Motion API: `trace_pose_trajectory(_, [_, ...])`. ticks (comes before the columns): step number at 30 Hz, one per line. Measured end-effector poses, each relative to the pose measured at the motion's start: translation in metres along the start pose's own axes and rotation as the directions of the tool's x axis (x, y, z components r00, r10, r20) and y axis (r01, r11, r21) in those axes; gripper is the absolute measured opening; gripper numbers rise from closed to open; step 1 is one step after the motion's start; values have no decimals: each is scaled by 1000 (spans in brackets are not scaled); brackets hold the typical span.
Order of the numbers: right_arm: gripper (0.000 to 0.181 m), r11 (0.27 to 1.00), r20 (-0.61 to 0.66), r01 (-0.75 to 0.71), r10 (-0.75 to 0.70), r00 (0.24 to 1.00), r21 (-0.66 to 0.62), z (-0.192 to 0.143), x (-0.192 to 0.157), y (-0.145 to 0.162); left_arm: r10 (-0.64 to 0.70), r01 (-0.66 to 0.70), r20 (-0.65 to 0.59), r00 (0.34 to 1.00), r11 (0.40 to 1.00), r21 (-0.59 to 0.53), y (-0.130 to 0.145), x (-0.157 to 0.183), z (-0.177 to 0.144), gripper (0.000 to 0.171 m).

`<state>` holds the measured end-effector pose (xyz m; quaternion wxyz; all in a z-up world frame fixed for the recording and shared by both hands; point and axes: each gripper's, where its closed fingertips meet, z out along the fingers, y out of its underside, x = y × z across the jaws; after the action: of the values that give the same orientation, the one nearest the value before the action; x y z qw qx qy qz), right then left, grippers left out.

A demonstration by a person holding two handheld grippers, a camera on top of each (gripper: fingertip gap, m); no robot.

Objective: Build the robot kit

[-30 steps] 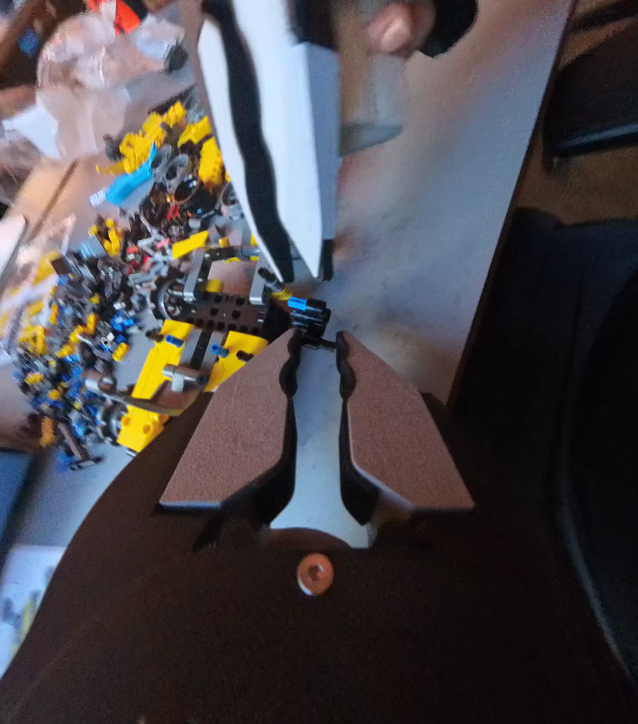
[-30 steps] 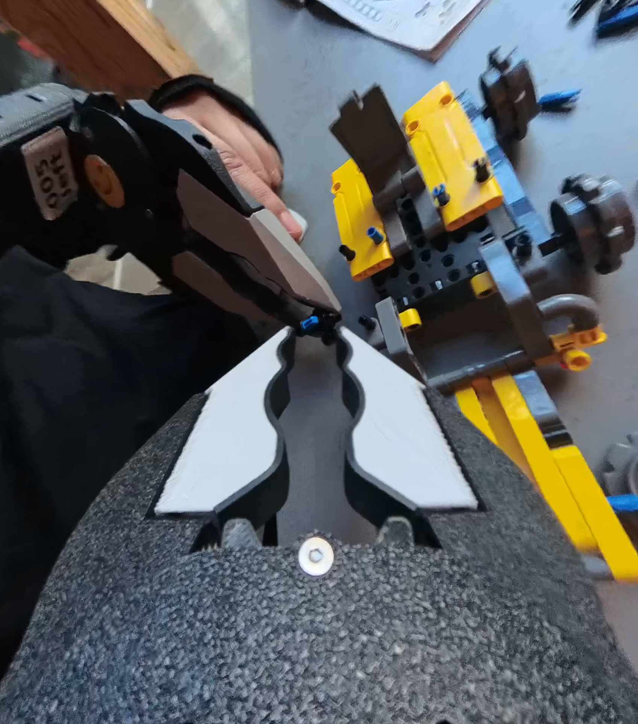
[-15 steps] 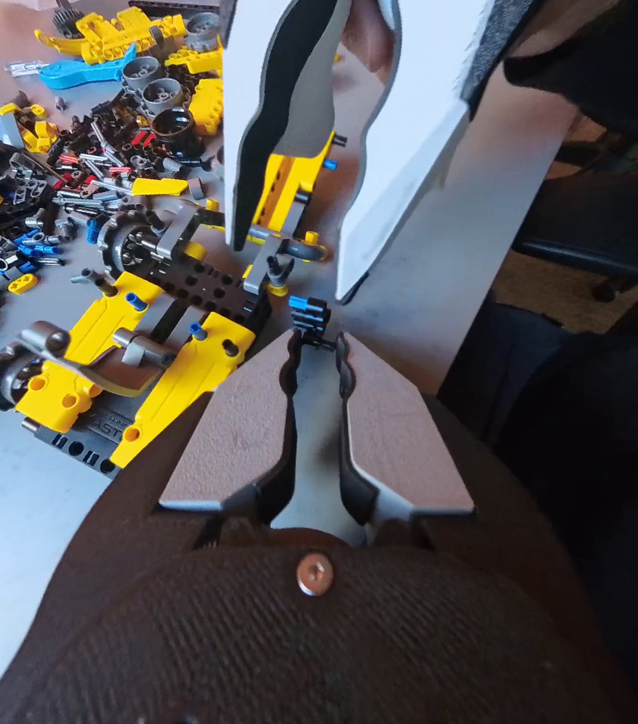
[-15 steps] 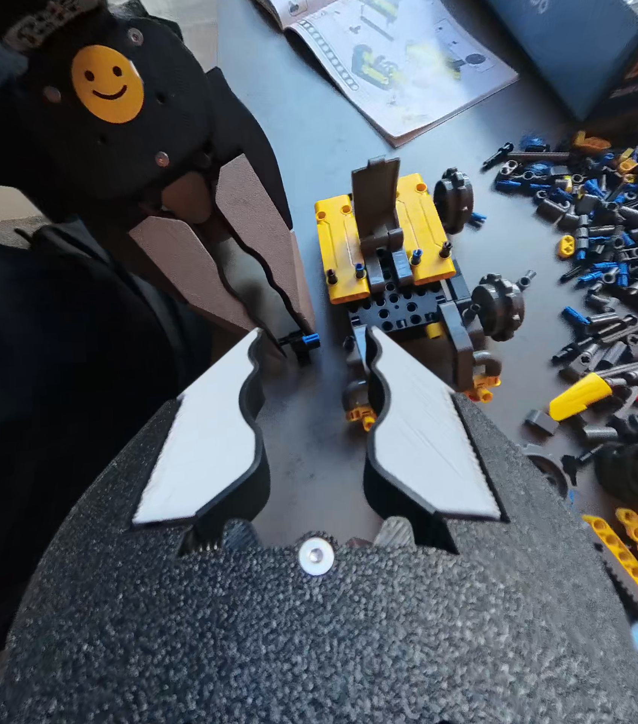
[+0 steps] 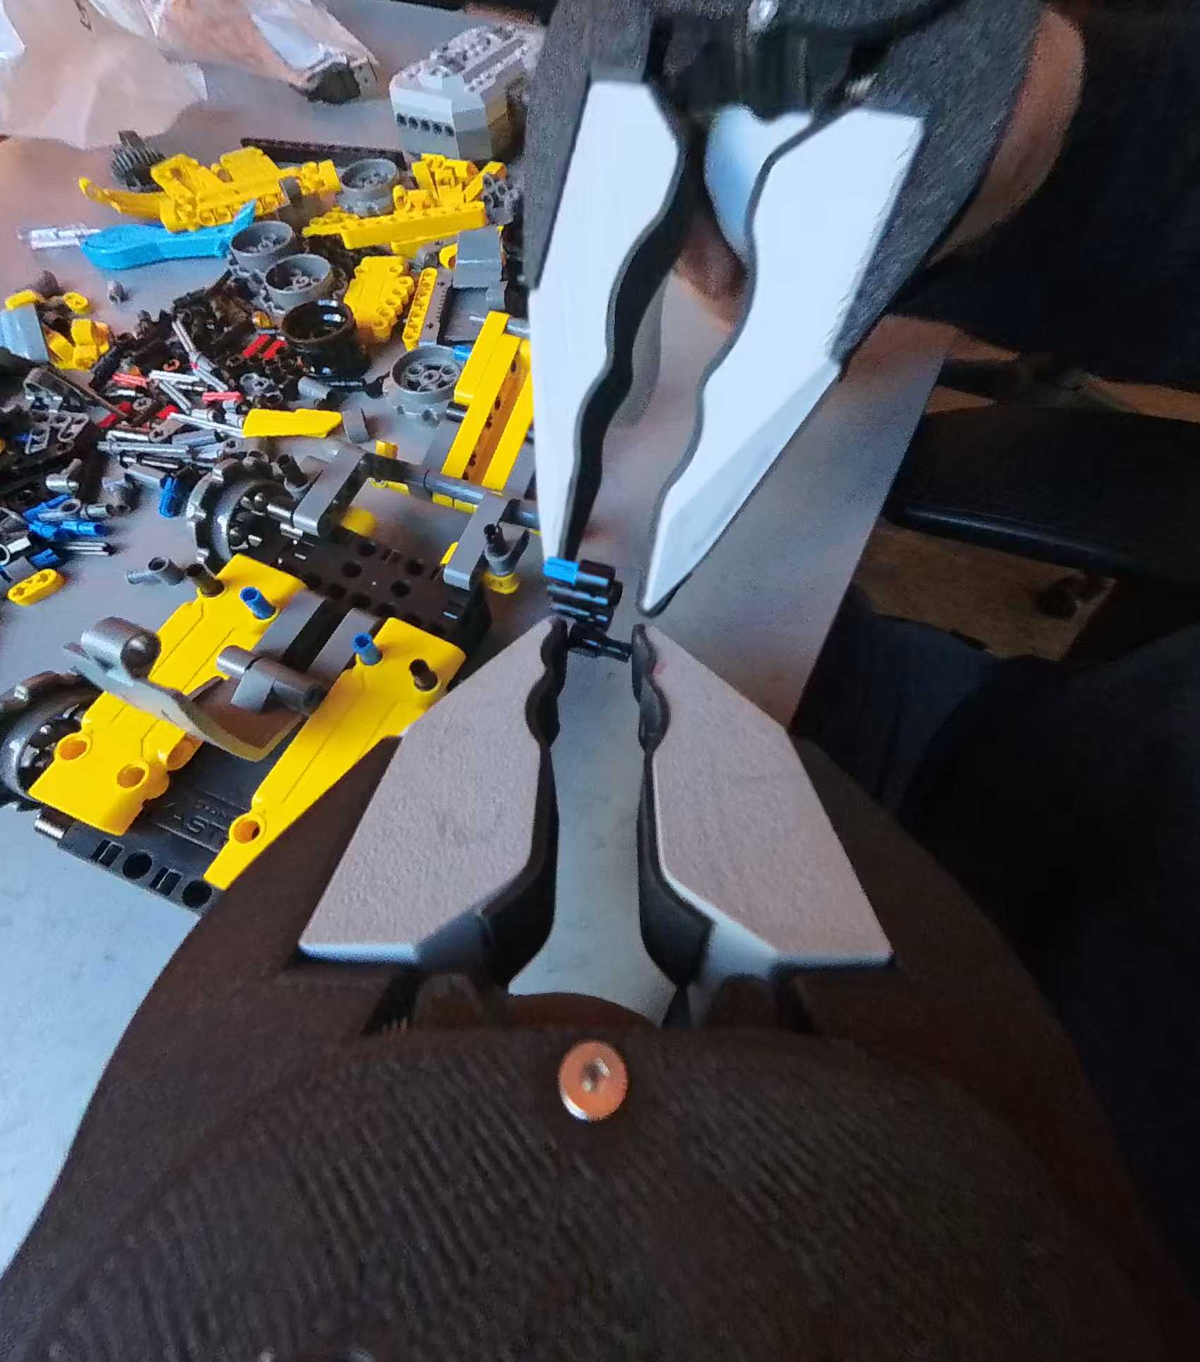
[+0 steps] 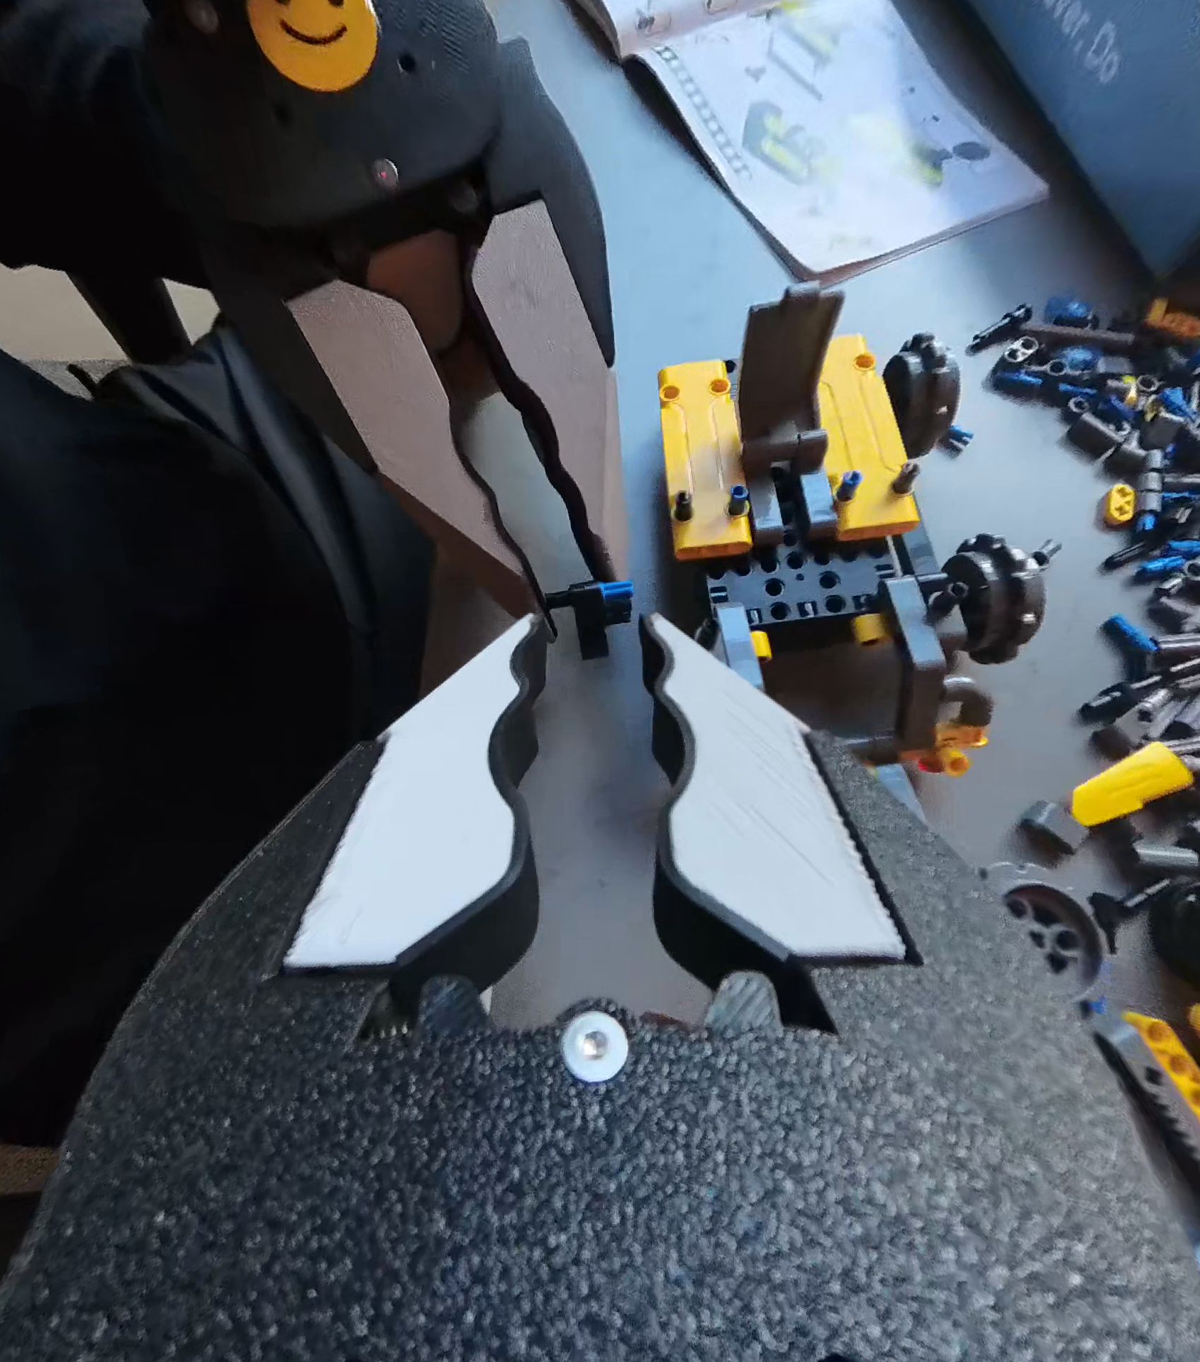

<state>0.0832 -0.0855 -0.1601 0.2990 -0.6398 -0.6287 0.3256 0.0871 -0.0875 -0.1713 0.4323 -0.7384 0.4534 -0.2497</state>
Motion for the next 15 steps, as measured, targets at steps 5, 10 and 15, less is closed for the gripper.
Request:
trace_pose_trajectory(5, [11, 998, 5, -50, 50, 999, 24, 9, -2, 2, 44, -43, 29, 999, 998, -44, 6, 1, 3, 14])
trace_pose_trajectory(10, [9, 997, -3, -80, 80, 997, -1, 12, -2, 9, 132, -119, 133, 982, 988, -103, 11, -6, 5, 23])
trace_pose_trajectory(15, [8, 990, 3, -141, 141, 990, 13, 11, 1, 12, 378, -345, 310, 872, 925, -158, 7, -13, -3, 28])
